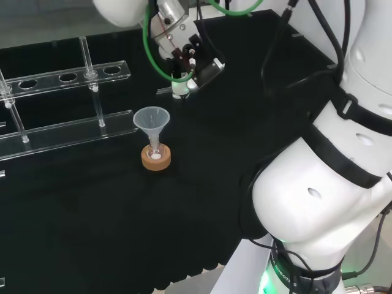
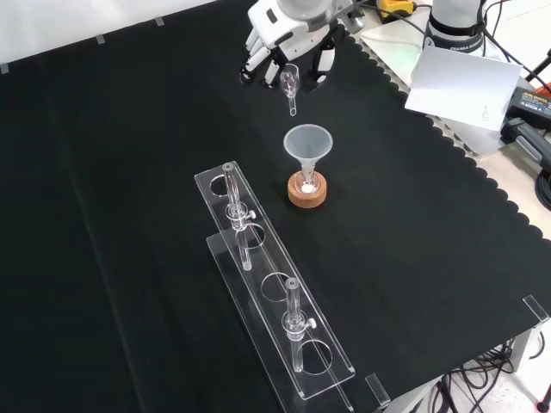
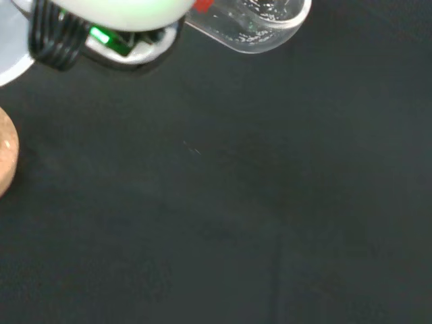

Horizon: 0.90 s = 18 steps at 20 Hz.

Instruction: Put the weighing funnel back on the table.

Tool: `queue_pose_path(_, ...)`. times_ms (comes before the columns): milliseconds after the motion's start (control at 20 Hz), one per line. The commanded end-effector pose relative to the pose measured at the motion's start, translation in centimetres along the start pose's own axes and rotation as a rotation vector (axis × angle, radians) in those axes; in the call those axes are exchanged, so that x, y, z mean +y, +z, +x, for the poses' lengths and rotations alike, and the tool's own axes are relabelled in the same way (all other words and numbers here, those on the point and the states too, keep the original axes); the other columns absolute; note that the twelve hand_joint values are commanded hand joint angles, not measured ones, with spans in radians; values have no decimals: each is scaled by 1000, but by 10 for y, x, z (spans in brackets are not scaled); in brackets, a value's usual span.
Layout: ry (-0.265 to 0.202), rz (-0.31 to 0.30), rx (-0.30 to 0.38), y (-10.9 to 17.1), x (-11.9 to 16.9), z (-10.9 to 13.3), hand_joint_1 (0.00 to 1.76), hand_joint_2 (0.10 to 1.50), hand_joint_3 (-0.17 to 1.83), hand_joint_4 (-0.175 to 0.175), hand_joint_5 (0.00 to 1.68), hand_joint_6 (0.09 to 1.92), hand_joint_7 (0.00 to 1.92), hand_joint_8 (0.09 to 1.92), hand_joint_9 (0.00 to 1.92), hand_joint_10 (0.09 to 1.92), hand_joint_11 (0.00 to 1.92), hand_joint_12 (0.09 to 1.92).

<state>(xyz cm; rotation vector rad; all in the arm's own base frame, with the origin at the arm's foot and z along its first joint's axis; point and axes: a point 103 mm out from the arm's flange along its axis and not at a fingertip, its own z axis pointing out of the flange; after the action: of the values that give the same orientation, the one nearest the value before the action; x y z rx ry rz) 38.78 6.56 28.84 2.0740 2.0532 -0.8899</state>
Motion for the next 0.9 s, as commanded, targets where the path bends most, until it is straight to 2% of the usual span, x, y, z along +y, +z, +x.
queue_pose_path(50, 8, -14, 98, 12, 2, -11, 1124, 651, 657, 175, 1276, 670, 377, 706, 816, 390, 841, 1006)
queue_pose_path(500, 23, -27, 159, 21, 15, -27, 1123, 652, 657, 175, 1275, 671, 378, 706, 816, 391, 840, 1007)
queue_pose_path(900, -3, -36, 180, 28, 52, -36, 1123, 652, 657, 175, 1274, 673, 378, 706, 816, 392, 838, 1008)
